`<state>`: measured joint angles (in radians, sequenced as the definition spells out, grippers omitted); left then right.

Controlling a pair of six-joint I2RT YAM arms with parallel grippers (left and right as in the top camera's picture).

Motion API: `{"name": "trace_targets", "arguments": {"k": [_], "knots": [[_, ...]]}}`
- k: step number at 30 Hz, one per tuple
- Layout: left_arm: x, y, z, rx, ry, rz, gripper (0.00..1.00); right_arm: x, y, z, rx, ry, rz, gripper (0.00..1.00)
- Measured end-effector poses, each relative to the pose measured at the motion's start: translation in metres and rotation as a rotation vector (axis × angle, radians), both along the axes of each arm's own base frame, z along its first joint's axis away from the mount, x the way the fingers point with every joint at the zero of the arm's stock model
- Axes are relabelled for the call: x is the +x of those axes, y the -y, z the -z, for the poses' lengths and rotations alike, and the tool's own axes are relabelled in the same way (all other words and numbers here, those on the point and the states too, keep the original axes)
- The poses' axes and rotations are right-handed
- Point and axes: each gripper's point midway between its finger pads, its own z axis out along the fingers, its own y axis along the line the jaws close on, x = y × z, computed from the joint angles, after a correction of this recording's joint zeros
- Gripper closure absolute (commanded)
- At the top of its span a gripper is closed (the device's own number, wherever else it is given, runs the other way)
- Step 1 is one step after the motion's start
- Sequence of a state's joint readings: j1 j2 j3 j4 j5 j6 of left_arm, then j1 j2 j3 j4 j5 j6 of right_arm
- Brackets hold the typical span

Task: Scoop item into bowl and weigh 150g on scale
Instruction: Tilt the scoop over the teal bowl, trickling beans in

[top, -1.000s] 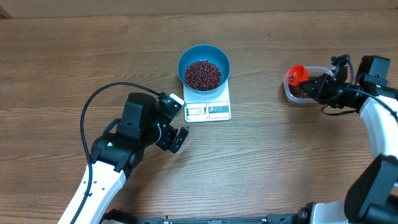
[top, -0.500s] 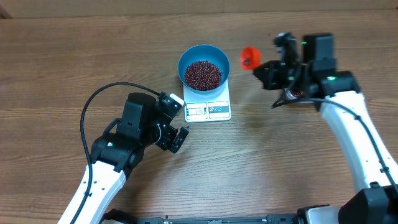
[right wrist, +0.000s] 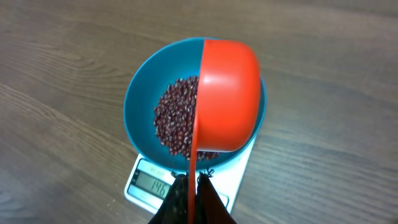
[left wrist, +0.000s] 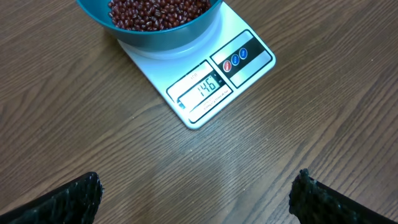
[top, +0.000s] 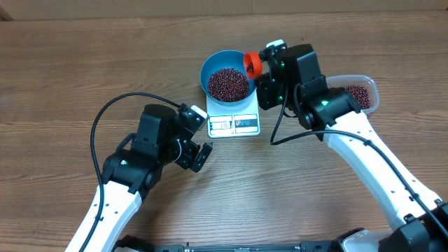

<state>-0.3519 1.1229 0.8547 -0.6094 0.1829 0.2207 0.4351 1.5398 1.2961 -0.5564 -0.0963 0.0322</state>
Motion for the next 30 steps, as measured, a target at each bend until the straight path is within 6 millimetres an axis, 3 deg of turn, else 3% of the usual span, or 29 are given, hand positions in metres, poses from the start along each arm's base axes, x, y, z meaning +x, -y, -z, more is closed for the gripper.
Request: {"name": "trace_targets", "arguments": {"k": [6, 14, 30], "knots": [[0.0, 0.0, 0.001, 0.001, -0.002, 0.0, 0.01, 0.004, -0.006, -0.003, -0.048, 0.058, -0.002, 0.96], [0.0, 0.0, 0.001, 0.001, -0.002, 0.0, 0.0, 0.008, -0.012, 0.018, -0.133, 0.055, -0.029, 0.96], [0.0, 0.0, 0.001, 0.002, -0.004, 0.0, 0.0, 0.016, -0.01, 0.037, -0.236, 0.068, -0.042, 0.96]]}}
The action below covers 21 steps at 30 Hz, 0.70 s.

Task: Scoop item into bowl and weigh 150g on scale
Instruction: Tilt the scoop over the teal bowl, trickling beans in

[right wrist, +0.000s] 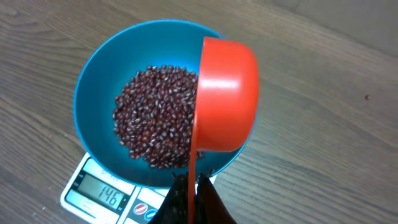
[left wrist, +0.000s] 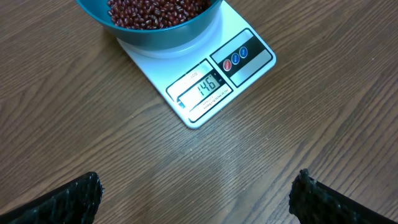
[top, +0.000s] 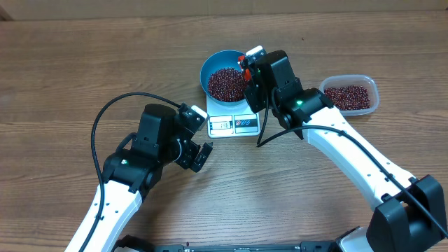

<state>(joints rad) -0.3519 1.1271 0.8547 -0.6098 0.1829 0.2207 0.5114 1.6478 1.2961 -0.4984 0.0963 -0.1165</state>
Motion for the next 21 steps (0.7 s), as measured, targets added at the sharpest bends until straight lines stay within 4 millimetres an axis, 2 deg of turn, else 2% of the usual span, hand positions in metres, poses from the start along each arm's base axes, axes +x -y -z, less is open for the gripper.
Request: {"name": "trace_targets", "arguments": {"k": [21], "knots": [[0.0001, 0.0, -0.0001, 0.0, 0.0, 0.0, 0.0, 0.0031, 0.0015, -0.0024, -0.019, 0.023, -0.001, 0.96]]}}
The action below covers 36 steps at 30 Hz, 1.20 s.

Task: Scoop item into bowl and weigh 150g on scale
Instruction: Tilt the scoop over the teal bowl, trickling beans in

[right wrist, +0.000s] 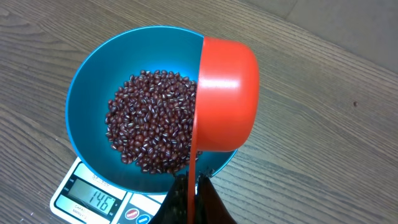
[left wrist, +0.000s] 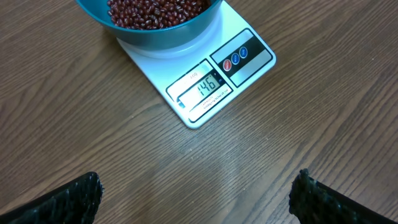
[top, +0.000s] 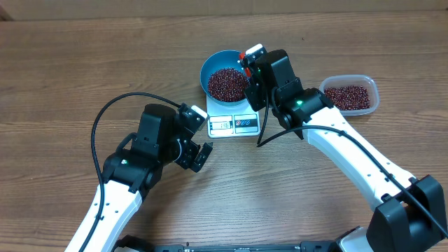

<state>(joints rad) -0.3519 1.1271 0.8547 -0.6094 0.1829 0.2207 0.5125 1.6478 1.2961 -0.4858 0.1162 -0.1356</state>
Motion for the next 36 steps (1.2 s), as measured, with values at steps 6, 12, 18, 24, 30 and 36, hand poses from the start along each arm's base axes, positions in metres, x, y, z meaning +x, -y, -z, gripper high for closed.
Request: {"name": "trace_targets", "arguments": {"k": [6, 12, 18, 24, 30, 36], "knots": [[0.0, 0.0, 0.0, 0.0, 0.0, 0.0, 0.01, -0.002, -0.005, -0.001, -0.022, 0.016, -0.035, 0.96], [0.0, 0.0, 0.0, 0.0, 0.0, 0.0, 0.01, -0.003, -0.018, -0.006, -0.065, 0.066, -0.118, 0.96], [0.0, 0.0, 0.0, 0.0, 0.0, 0.0, 0.0, -0.001, -0.024, -0.012, -0.109, 0.116, -0.16, 0.96], [0.0, 0.0, 0.0, 0.0, 0.0, 0.0, 0.0, 0.002, -0.023, -0.016, -0.152, 0.154, -0.161, 0.96], [0.0, 0.0, 0.0, 0.0, 0.0, 0.0, 0.01, 0.005, -0.022, -0.019, -0.161, 0.174, -0.155, 0.96], [0.0, 0.0, 0.0, 0.0, 0.0, 0.0, 0.0, 0.005, -0.021, -0.018, -0.144, 0.163, -0.131, 0.96]]}}
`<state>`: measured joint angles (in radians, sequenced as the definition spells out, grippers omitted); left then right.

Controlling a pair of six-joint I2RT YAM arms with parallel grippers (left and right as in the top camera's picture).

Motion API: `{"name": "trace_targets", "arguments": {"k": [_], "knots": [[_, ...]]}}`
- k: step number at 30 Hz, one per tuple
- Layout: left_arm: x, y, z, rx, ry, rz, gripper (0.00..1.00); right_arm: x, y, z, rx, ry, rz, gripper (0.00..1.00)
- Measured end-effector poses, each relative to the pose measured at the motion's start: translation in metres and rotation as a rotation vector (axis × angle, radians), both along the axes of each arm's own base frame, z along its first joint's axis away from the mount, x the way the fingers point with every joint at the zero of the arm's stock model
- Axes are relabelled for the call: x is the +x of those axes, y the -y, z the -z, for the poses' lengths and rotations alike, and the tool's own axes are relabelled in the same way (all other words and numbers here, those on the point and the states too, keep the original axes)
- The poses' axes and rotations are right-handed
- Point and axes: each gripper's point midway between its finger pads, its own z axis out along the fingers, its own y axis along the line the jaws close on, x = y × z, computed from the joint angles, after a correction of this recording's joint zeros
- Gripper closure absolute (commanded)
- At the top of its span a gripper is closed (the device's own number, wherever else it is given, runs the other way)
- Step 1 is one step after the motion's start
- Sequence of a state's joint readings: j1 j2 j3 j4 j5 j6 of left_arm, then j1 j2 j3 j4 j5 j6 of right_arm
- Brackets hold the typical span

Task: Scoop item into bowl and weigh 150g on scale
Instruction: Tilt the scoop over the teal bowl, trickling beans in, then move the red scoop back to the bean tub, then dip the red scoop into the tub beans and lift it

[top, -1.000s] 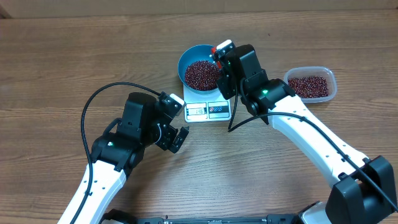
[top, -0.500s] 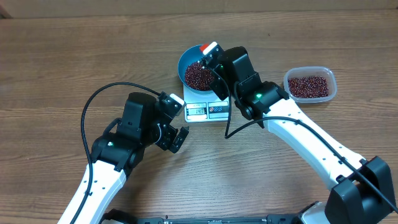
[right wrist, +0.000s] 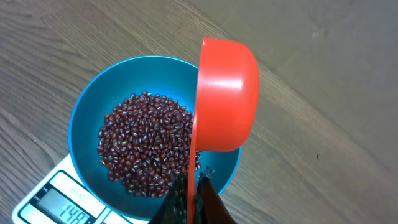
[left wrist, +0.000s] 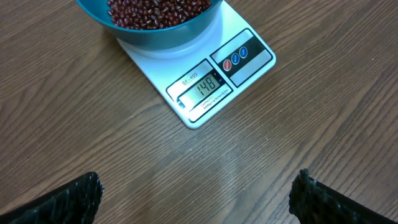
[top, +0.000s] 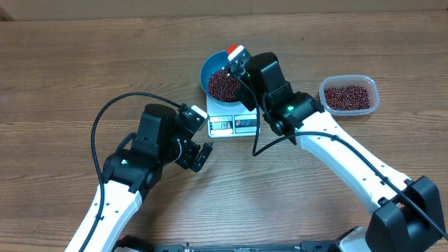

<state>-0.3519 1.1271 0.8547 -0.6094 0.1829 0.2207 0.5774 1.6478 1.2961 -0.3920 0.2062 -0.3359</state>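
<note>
A blue bowl (right wrist: 87, 124) of red beans (right wrist: 143, 143) stands on the white scale (left wrist: 211, 81), whose display reads 148. My right gripper (right wrist: 193, 186) is shut on the handle of an orange scoop (right wrist: 227, 93), which is tipped on its side over the bowl's right rim. In the overhead view the scoop (top: 235, 50) shows only as a sliver above the bowl (top: 210, 68). My left gripper (left wrist: 196, 193) hangs open over bare table just in front of the scale, its fingers (left wrist: 68, 199) wide apart and holding nothing.
A clear plastic tub (top: 349, 95) of red beans sits at the right of the table. The left arm's black cable (top: 112, 112) loops over the table to the left of the scale (top: 234, 124).
The scale reading has gone from 146 to 148. My right gripper with the scoop has shifted left and further over the bowl. The left arm has not moved.
The right gripper held the tilted orange scoop over the bowl's right rim with the scale at 146. It then sat more to the left over the bowl, still at 146. Now it is further left and the display shows 148. The left gripper stayed open throughout.
</note>
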Motion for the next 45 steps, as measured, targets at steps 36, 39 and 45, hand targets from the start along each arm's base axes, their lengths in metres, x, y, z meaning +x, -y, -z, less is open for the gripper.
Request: {"name": "trace_targets", "arguments": {"k": [36, 39, 45], "knots": [[0.0, 0.0, 0.0, 0.001, -0.002, 0.0, 0.01, -0.035, 0.287, -0.001, 0.369, -0.552, 0.752, 0.96], [0.0, 0.0, 0.0, 0.001, -0.003, 0.0, 0.0, -0.04, 0.291, 0.019, 0.368, -0.58, 0.769, 0.96], [0.0, 0.0, 0.0, 0.001, -0.003, 0.0, 0.01, -0.037, 0.29, 0.059, 0.369, -0.609, 0.769, 0.96]]}}
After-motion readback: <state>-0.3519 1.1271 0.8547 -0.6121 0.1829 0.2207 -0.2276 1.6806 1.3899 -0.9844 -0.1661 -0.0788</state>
